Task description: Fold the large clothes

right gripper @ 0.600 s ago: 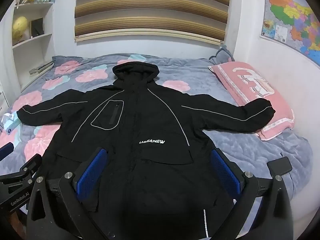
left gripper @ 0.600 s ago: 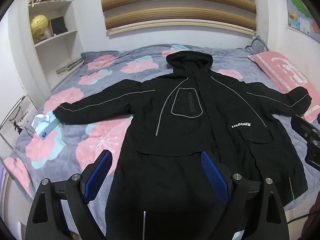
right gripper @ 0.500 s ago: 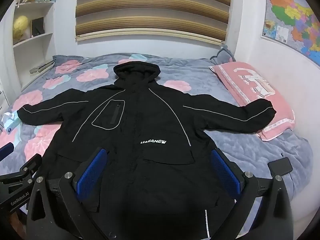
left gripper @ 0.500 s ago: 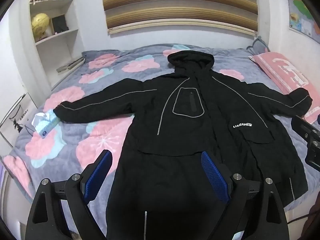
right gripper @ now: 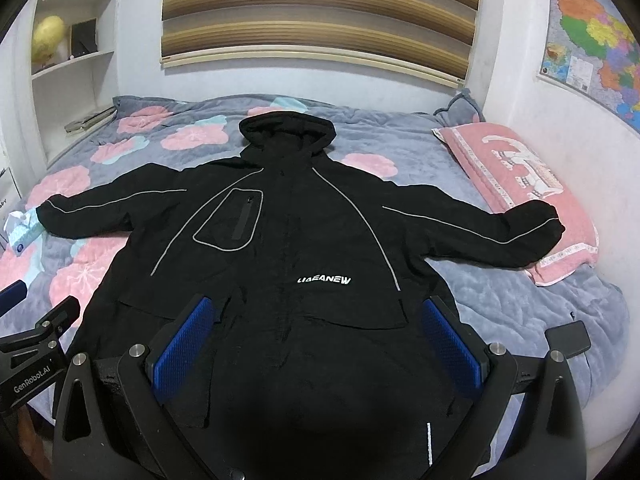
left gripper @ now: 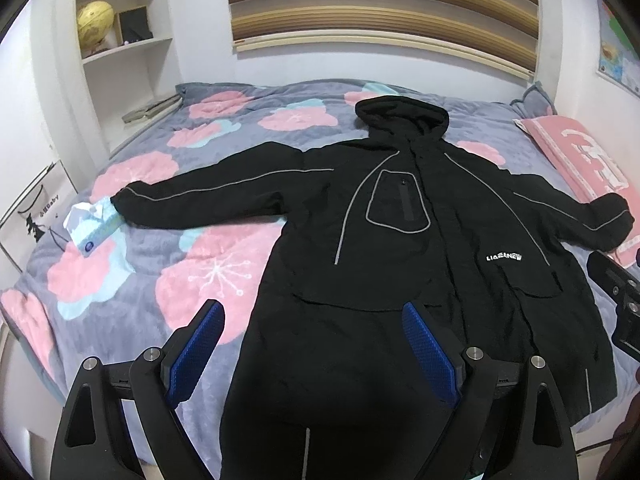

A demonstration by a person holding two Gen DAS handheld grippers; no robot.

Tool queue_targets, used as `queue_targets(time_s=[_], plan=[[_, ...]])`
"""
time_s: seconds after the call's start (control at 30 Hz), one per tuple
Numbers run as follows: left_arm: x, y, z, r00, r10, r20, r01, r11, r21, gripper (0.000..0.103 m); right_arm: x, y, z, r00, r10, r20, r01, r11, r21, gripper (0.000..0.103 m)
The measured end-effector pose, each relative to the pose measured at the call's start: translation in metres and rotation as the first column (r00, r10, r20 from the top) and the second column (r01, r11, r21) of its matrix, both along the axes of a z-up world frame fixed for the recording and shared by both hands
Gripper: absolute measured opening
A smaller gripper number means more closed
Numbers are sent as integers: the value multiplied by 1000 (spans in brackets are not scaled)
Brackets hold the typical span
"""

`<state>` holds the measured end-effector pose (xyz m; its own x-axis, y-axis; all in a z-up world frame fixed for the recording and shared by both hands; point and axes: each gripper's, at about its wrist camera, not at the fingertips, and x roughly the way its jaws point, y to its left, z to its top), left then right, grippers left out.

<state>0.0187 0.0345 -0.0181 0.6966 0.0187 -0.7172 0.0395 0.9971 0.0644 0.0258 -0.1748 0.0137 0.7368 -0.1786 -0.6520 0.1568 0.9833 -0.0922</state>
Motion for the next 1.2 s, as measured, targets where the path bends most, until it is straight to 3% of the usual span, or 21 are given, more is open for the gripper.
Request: queue_targets(time_s=[0.23, 0.43, 0.53, 0.67, 0.9, 1.07, 1.2], plan=[[6, -1, -3, 1000, 5, 7, -5, 999, -41, 91, 7, 1, -4, 1000, 1, -12, -1, 1000, 4, 103], [20, 12, -5, 1000, 24, 17, -24, 1000, -20, 91, 23, 5, -13, 1000, 7, -31, -7, 1000, -7, 103], [34, 31, -7, 998, 56, 32, -55, 998, -25, 91, 37, 8, -21, 999, 10, -45, -11, 1000, -23, 103], [57, 80, -11, 991, 130, 37, -125, 986, -114, 91, 61, 5, -30, 998, 19, -53, -20, 1000, -23, 103], [111, 191, -27, 952, 307, 7, -297, 924, -241, 91, 114, 2, -57, 993, 118, -25, -119, 992, -36, 103], [163, 273, -46, 907, 421, -23, -395, 829, -397, 91, 145, -4, -94, 985, 174, 1, -174, 985, -10, 103], [213, 318, -69, 872, 486, -60, -466, 786, -407, 91, 164, -12, -136, 980, 192, -41, -188, 978, 91, 103]])
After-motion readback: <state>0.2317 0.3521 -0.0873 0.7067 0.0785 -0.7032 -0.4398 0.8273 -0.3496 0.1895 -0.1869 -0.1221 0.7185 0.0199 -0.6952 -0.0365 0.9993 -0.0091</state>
